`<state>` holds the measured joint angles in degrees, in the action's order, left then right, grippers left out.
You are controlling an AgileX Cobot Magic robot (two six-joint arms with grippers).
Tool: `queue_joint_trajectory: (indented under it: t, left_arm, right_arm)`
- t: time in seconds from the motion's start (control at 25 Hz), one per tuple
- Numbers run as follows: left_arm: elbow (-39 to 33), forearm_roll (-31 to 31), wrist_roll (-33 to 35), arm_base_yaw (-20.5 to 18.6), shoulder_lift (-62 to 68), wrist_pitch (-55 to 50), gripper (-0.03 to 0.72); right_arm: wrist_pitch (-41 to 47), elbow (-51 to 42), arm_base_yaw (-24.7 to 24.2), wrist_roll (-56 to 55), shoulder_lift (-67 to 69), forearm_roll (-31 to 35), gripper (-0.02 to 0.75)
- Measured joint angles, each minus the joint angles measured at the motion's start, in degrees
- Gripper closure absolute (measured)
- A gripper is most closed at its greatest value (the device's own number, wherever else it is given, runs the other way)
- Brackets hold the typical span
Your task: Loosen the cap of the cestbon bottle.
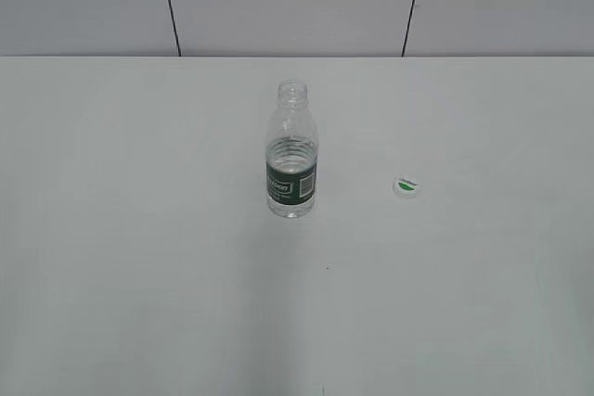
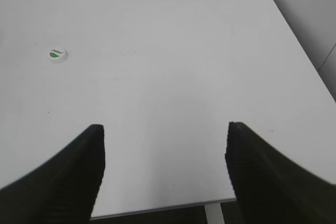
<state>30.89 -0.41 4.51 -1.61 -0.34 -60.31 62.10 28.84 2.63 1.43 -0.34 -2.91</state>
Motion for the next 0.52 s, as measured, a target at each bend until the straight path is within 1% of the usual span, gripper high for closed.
queue_joint_trajectory:
  t: [0.52]
  left_arm:
    - [0.0,0.0,0.0,0.0,0.0,0.0,0.21]
  right_arm:
    - [0.0,0.0,0.07,0.0,0.0,0.0,0.187]
